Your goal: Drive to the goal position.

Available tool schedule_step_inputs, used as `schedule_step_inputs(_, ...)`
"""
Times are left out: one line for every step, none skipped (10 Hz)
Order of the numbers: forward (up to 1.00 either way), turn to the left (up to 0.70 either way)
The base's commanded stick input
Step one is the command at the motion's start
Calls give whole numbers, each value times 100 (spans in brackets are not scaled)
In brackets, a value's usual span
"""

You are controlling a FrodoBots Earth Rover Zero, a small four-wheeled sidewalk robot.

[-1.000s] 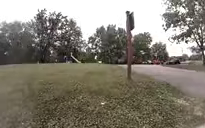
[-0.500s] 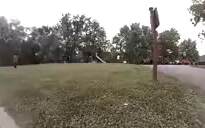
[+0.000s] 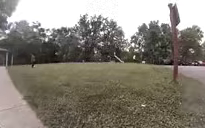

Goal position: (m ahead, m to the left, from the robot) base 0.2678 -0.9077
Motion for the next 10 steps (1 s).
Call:
schedule_step_inputs(0, 70)
schedule_step_inputs(70, 0)
schedule_step_inputs(70, 0)
schedule_step_inputs(70, 0)
schedule_step_inputs(70, 0)
schedule_step_inputs(70, 0)
schedule_step_inputs(70, 0)
schedule_step_inputs(70, 0)
schedule_step_inputs(70, 0)
schedule_step_inputs(70, 0)
